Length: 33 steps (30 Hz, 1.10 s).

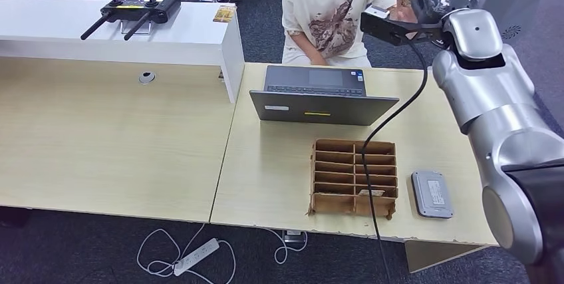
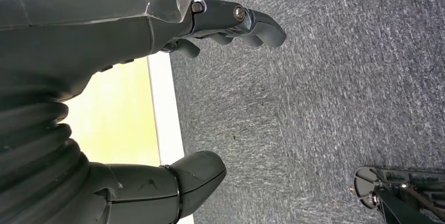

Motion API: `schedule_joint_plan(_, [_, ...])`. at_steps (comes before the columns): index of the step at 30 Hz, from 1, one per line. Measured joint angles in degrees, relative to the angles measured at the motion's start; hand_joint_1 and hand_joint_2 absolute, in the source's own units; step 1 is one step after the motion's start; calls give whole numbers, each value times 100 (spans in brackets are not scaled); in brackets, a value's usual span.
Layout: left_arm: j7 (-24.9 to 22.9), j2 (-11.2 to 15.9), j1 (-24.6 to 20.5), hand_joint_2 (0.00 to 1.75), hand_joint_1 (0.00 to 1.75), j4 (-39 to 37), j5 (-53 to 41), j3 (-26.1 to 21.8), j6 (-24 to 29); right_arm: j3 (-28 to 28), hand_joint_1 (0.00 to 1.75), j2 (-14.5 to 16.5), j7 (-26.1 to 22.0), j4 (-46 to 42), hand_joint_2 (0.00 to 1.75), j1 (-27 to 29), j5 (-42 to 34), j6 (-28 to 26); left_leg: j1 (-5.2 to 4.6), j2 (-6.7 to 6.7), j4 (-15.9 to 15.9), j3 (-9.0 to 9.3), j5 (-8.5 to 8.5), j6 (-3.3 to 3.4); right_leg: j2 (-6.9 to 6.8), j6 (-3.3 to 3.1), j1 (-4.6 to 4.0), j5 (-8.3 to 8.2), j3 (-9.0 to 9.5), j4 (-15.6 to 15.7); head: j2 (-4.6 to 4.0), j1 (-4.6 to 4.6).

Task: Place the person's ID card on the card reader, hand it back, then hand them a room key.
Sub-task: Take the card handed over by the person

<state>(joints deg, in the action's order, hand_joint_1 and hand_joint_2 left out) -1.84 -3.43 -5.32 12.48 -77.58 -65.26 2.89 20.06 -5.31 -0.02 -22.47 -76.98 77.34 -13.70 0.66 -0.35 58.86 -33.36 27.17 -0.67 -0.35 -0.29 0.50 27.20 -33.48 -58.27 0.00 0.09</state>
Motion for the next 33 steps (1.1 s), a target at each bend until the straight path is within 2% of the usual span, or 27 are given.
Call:
schedule_joint_plan(6, [0,0,2,175,0,0,23,0,4,-222,175,0,-166,-2,175,-3,-293,3,0,0,0,0,0,0,0,0,0,0,0,0,0,0])
schedule_joint_plan(9, [0,1,3,175,0,0,54,0,2,-380,175,0,-339,-3,175,-11,-689,290,0,0,0,-1,0,0,0,0,0,0,0,0,0,0])
schedule_joint_plan(11, [0,3,6,175,0,0,95,0,2,-585,175,-1,-501,-2,175,-42,-1140,692,0,-1,0,0,0,0,0,0,0,0,0,0,0,0])
schedule_joint_plan(18, [-12,21,49,175,0,0,274,-44,24,-1422,175,-208,-786,64,175,-439,-2434,2737,-1,-11,1,-6,0,0,-10,0,1,0,-4,1,0,0])
schedule_joint_plan(23, [-58,22,98,175,0,0,337,-119,83,-1758,175,-535,-927,90,175,-585,-2795,3485,-2,-13,2,-8,1,2,-10,3,1,-1,-3,5,0,1])
schedule_joint_plan(27, [-99,22,107,175,0,0,375,-156,119,-1838,175,-753,-1063,90,175,-596,-2953,3906,-3,-12,3,-7,1,2,-8,5,3,-3,-4,7,0,0])
schedule_joint_plan(33, [-134,22,123,175,0,0,448,-226,151,-1908,175,-1218,-1487,90,175,-601,-3400,4830,-2,-15,4,-7,2,2,-11,5,3,-3,-5,8,0,1])
